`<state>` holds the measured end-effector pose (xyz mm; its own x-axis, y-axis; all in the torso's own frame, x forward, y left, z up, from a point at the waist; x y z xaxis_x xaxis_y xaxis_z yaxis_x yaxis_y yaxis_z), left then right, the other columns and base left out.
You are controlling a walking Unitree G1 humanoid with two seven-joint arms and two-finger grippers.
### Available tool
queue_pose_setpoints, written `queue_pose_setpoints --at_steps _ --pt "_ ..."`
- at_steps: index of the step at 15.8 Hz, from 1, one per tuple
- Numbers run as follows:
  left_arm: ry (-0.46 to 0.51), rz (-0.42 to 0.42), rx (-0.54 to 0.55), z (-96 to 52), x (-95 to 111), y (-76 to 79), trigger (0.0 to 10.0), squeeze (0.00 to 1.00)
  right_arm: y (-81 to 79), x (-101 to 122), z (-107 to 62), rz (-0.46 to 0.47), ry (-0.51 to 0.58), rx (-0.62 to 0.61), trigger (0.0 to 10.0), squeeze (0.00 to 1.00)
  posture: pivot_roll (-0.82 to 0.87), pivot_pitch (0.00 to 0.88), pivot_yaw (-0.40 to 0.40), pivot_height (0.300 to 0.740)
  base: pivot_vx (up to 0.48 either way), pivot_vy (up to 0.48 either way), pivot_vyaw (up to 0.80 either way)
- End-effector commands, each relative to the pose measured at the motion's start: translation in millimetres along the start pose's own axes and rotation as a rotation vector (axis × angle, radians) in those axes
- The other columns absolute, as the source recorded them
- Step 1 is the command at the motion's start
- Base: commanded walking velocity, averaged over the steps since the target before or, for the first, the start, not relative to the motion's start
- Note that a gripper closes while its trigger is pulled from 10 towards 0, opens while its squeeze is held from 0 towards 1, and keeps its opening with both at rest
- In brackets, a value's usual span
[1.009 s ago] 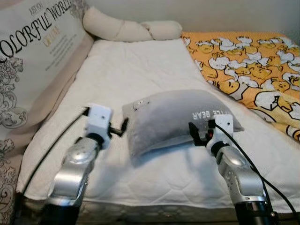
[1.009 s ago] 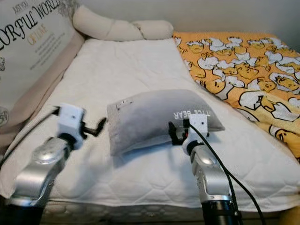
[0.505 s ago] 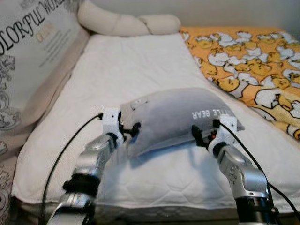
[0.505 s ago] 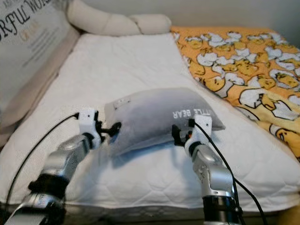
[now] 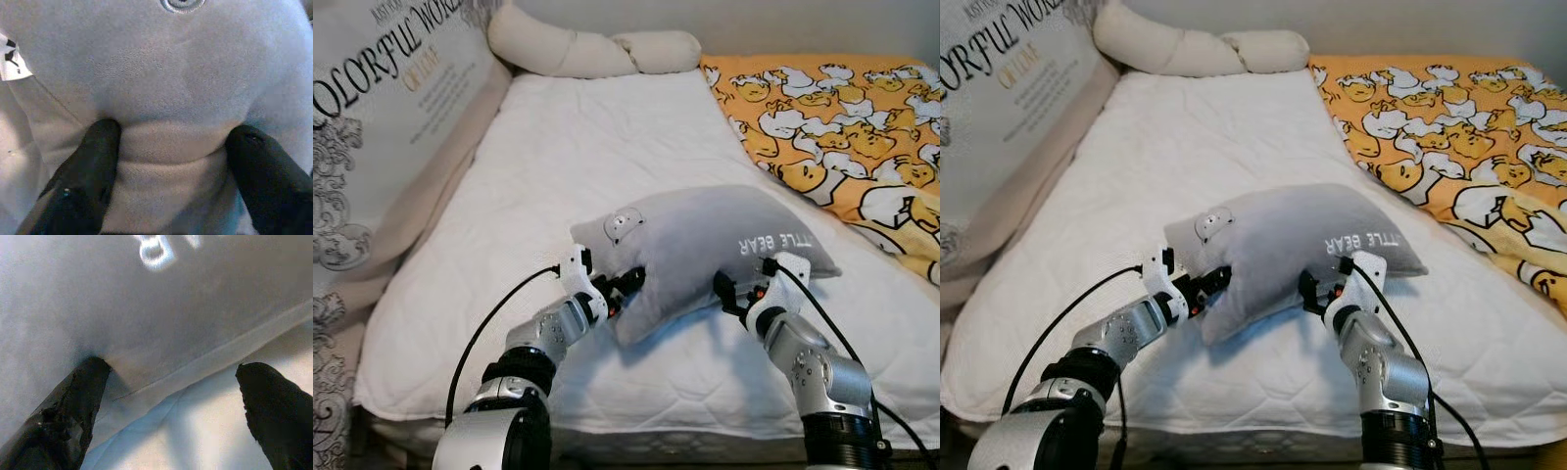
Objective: Clean up the room
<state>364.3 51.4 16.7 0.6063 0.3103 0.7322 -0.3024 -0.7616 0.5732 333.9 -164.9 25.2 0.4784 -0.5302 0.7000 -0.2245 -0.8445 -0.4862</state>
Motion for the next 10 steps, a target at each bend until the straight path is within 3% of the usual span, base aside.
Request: queue_pose_setpoints --at_steps 1,5,10 --pt "-0.016 0.000 -0.056 5.9 -3 14.6 0.0 0.00 1.9 -3 1.8 0.018 -0.006 -0.011 10.0 0.00 -0.10 0.000 0.044 0.740 0.000 0.000 0.00" --pt "-0.054 0.129 -0.103 6.9 -4 19.5 0.0 0.00 22.7 -7 13.7 -0.002 -0.015 -0.105 10.0 0.00 -0.08 0.000 0.037 0.740 0.000 0.000 0.00" --pt "-0.024 0.193 -0.184 3.9 10 27.2 0.0 0.00 34.7 23 22.5 0.017 0.076 -0.139 10.0 0.00 -0.07 0.000 0.035 0.740 0.000 0.000 0.00"
Point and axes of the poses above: a point about 5 cm out from each wrist's last joint towards the gripper, its own z axis pointing out of the wrist towards the gripper, its own x axis along the axis of the wrist's last joint, y = z × x, the point moved 6 cm from there along z, pointing out of the wrist towards the gripper, and after that the axes turned 12 degrees about z, right-handed, at the moved point
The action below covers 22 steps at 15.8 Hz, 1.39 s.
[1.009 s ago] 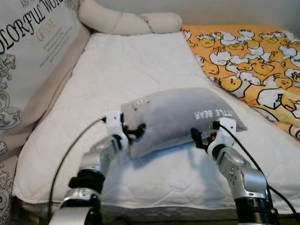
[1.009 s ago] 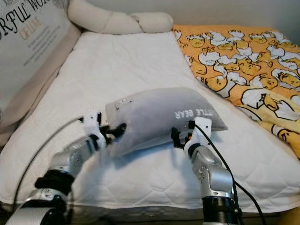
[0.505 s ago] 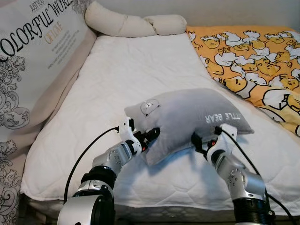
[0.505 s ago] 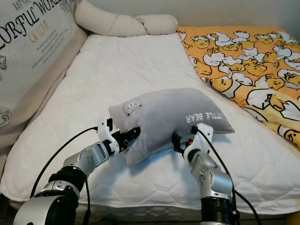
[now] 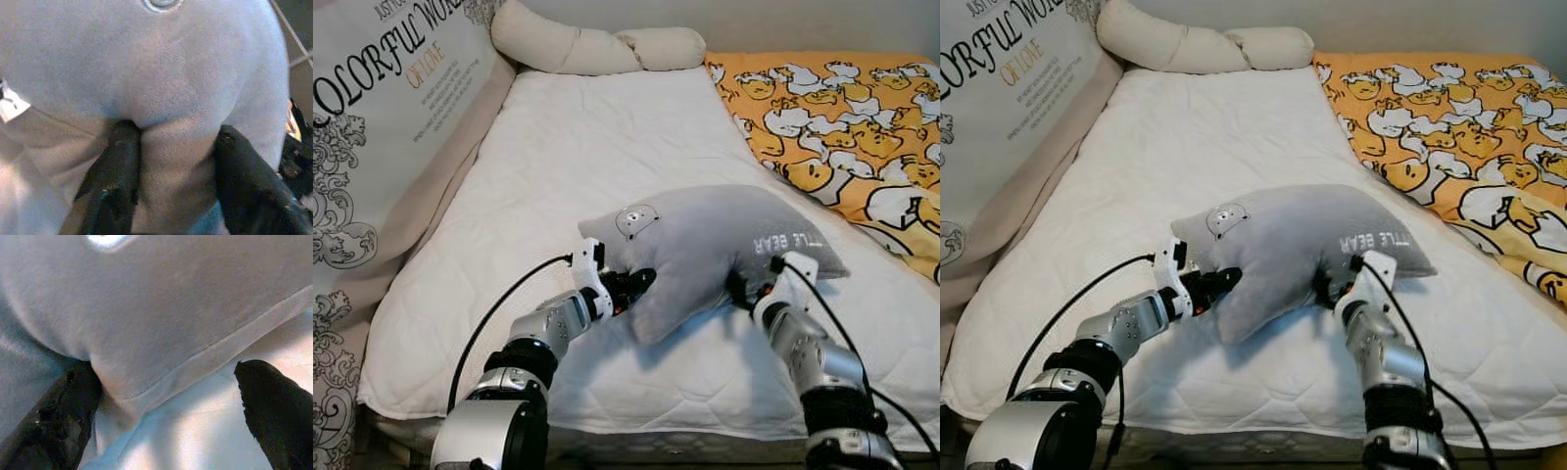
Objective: Clean up the room
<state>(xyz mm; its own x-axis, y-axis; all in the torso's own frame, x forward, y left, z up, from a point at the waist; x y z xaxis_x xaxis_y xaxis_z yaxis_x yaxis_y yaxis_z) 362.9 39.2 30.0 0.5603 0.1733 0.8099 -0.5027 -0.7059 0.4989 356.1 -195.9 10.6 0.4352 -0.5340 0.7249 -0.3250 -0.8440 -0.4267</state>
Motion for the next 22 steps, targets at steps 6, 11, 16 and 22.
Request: queue_pose_setpoints --at_steps 6,11,16,22 --pt "0.036 0.170 -0.229 -9.7 25 29.5 0.0 0.00 1.7 21 17.0 0.014 -0.003 0.007 10.0 0.00 -0.06 0.000 0.022 0.740 0.000 0.000 0.00" --pt "0.070 0.221 -0.483 -17.1 35 89.9 0.0 0.00 -54.1 7 23.5 -0.044 -0.081 0.192 10.0 0.00 -0.05 0.000 0.003 0.740 0.000 0.000 0.00" --pt "0.111 0.317 -0.516 -20.4 49 117.4 0.0 0.00 -84.5 2 22.9 -0.069 -0.100 0.285 10.0 0.00 -0.04 0.000 -0.015 0.740 0.000 0.000 0.00" --pt "0.055 0.723 -0.165 -55.6 66 38.0 10.0 1.00 -25.1 11 14.4 0.075 -0.045 0.228 10.0 1.00 -0.04 0.000 0.010 0.740 0.000 0.000 0.00"
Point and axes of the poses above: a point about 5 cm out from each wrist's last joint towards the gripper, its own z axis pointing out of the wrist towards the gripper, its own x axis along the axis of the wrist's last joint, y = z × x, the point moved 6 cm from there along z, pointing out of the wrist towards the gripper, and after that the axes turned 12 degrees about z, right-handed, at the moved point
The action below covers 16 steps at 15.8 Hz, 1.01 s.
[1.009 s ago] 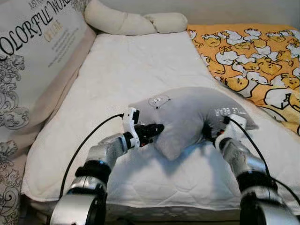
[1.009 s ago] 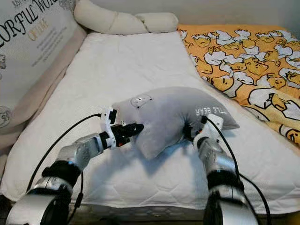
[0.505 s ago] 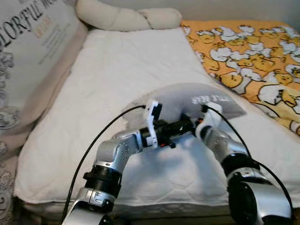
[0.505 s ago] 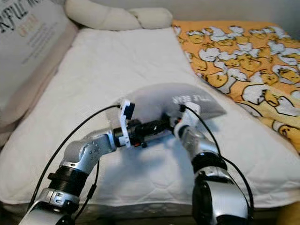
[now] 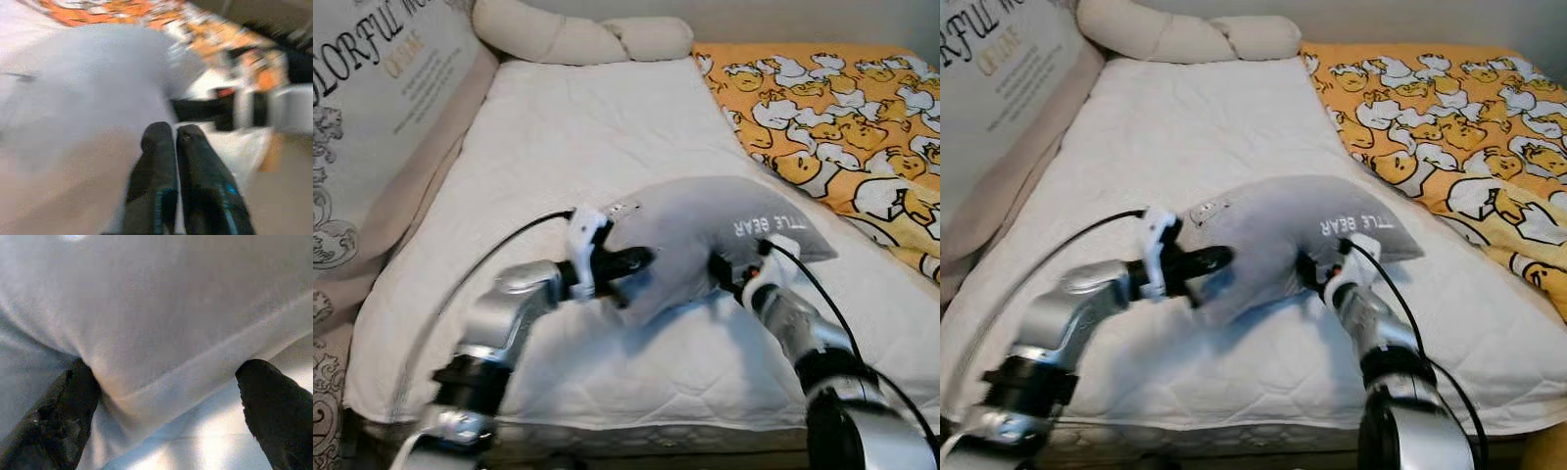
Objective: Clean up the room
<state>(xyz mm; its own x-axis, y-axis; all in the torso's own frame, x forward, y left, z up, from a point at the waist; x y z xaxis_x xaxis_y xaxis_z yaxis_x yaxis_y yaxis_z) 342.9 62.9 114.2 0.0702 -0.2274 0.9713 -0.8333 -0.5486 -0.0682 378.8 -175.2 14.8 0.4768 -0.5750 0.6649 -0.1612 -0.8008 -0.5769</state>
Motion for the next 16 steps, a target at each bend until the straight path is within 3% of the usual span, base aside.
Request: queue_pose_setpoints --at_steps 1,3,4,7,9,10,13,14,15,16 --pt "-0.018 0.093 0.054 -5.6 4 -8.8 10.0 1.00 0.0 7 -5.5 0.017 0.012 0.035 10.0 1.00 -0.05 0.000 0.013 0.740 0.000 0.000 0.00" --pt "-0.088 0.258 0.189 -26.4 -2 -30.1 10.0 1.00 -15.2 -2 -27.1 0.049 -0.041 0.226 10.0 1.00 -0.04 0.000 0.015 0.740 0.000 0.000 0.00" --pt "-0.089 0.274 0.210 -29.4 -2 -32.2 10.0 1.00 -16.7 -4 -31.6 0.076 -0.050 0.253 10.0 1.00 -0.04 0.000 0.015 0.740 0.000 0.000 0.00" --pt "-0.075 0.253 0.312 -40.6 -6 -37.0 10.0 1.00 -1.0 2 -46.2 0.298 0.011 0.245 10.0 1.00 -0.03 0.000 0.013 0.740 0.000 0.000 0.00" --pt "-0.042 0.236 0.356 -44.9 -5 -35.1 10.0 1.00 -3.4 3 -56.2 0.386 0.043 0.276 10.0 1.00 -0.04 0.000 0.019 0.740 0.000 0.000 0.00" --pt "-0.035 0.229 0.354 -45.4 -4 -33.5 10.0 1.00 -4.9 3 -56.9 0.388 0.049 0.282 10.0 1.00 -0.03 0.000 0.023 0.740 0.000 0.000 0.00" --pt "-0.026 0.237 0.382 -51.7 -1 -31.4 10.0 1.00 -13.0 4 -52.0 0.525 0.075 0.260 10.0 1.00 -0.03 0.000 0.033 0.740 0.000 0.000 0.00" --pt "-0.006 0.231 0.345 -49.9 1 -25.2 10.0 1.00 -12.1 0 -49.1 0.568 0.062 0.232 10.0 1.00 -0.03 0.000 0.034 0.740 0.000 0.000 0.00" --pt "-0.010 0.310 0.300 -47.8 3 -17.9 10.0 1.00 -15.6 -5 -43.1 0.596 0.040 0.220 10.0 1.00 -0.03 0.000 0.034 0.740 0.000 0.000 0.00" --pt "-0.018 0.320 0.258 -46.6 1 -11.5 10.0 1.00 -20.2 -6 -38.4 0.603 0.033 0.215 10.0 1.00 -0.03 0.000 0.035 0.740 0.000 0.000 0.00"
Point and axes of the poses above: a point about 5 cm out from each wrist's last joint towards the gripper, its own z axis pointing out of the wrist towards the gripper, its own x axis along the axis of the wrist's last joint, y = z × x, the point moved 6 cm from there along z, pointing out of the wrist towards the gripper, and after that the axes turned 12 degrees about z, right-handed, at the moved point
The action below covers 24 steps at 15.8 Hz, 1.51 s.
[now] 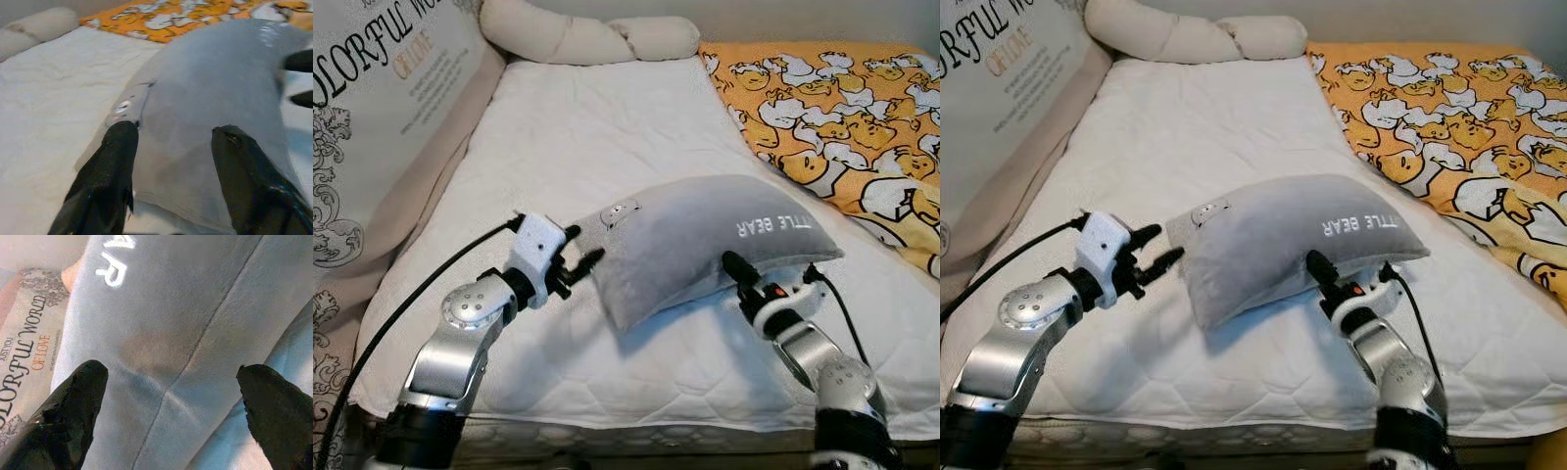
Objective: Clean up the room
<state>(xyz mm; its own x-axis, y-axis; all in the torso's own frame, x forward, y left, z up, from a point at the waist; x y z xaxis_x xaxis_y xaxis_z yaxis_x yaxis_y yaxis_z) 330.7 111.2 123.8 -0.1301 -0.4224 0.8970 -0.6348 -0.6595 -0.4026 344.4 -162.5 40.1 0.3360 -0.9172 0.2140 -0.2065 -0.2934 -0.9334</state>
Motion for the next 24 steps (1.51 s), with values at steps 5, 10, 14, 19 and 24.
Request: queue_pose_setpoints --at_steps 5,10,14,19,24 --pt "-0.013 0.037 -0.111 -3.3 0 18.4 10.0 1.00 -12.7 -4 42.5 0.133 0.047 -0.087 10.0 1.00 -0.03 0.000 0.036 0.740 0.000 0.000 0.00" --pt "-0.021 0.052 -0.119 -7.1 -1 20.0 10.0 1.00 -5.1 -14 57.2 0.088 -0.004 -0.230 10.0 0.00 -0.01 0.000 0.028 0.740 0.000 0.000 0.00" --pt "-0.034 0.053 -0.113 -9.2 -3 21.1 10.0 1.00 -0.2 -9 58.9 0.064 0.008 -0.266 0.0 0.00 0.00 0.000 0.018 0.740 0.000 0.000 0.00" --pt "-0.061 0.061 -0.139 -13.0 -10 27.2 10.0 1.00 7.1 -13 57.8 0.029 -0.015 -0.274 0.0 0.00 -0.01 0.000 0.024 0.740 0.000 0.000 0.00" --pt "-0.071 0.066 -0.137 -13.9 -12 25.4 10.0 1.00 3.4 -11 59.1 0.002 -0.013 -0.249 0.0 0.00 -0.01 0.000 0.023 0.740 0.000 0.000 0.00"
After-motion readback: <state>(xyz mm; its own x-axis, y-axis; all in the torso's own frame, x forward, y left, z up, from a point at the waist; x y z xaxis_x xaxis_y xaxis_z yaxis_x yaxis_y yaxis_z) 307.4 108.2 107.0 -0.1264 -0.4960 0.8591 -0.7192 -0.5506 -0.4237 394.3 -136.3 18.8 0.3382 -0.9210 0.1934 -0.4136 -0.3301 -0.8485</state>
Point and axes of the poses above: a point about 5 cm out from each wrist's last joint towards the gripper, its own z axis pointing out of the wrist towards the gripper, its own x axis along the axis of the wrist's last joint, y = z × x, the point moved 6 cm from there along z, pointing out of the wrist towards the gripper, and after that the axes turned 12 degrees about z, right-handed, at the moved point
